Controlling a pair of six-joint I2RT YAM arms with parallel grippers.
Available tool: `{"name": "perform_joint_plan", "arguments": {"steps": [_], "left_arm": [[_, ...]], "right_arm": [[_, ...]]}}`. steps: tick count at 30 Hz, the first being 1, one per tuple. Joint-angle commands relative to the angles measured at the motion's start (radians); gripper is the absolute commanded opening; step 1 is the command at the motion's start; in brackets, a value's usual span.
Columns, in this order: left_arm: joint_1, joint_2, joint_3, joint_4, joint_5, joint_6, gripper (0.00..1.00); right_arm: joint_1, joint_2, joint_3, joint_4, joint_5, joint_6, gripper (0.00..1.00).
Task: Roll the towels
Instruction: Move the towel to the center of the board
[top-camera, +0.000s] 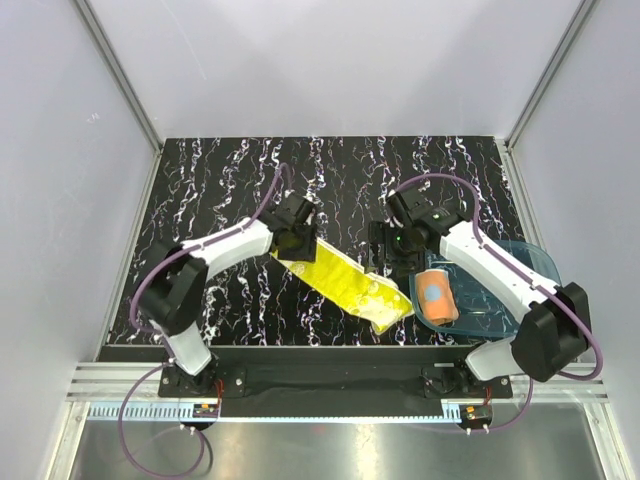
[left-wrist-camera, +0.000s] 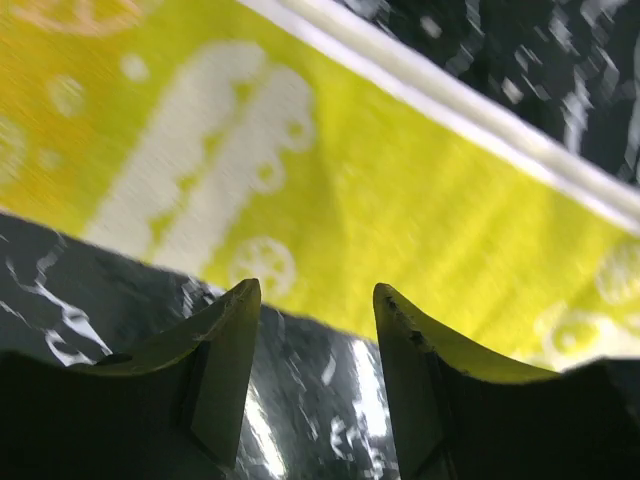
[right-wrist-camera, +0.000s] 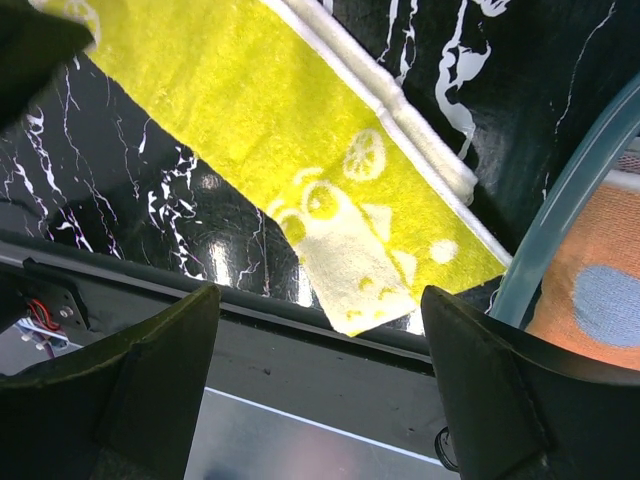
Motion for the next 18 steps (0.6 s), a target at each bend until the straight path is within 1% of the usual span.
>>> {"name": "perform_joint_plan", "arguments": {"steps": [1,3,5,6,10,12,14,18], "left_arm": [[0.094,0.083,0.067,0.002,-0.027,-0.023,0.54],[0.149,0.130,0.067,-0.015,-0.028,-0.032,0.54],[0.183,0.150,0.054,-0.023,-0.041,-0.041,0.53],[0.217,0.161,0.043,-0.024,-0.041,-0.043,0.53],[0.294,0.153,-0.023,-0.018,-0.039,-0.064,0.52],[0.349,0.109,-0.093,0.017,-0.021,-0.072,0.52],[0.381,0.042,-0.164,0.045,0.021,-0.124,0.50],[0.412,-0.048,-0.209,0.025,0.001,-0.173,0.49]], "right_arm": [[0.024,0.009,0.002,0.024,-0.023,0.011,0.88],[0.027,0.016,0.005,0.029,-0.029,0.008,0.88],[0.028,0.027,0.011,0.033,-0.035,0.005,0.88],[0.028,0.041,0.019,0.035,-0.037,0.005,0.88],[0.033,0.078,0.042,0.053,-0.048,-0.004,0.88],[0.033,0.107,0.062,0.058,-0.060,-0.014,0.88],[0.036,0.131,0.081,0.059,-0.064,-0.026,0.88],[0.054,0.185,0.131,0.044,-0.068,-0.037,0.88]]}}
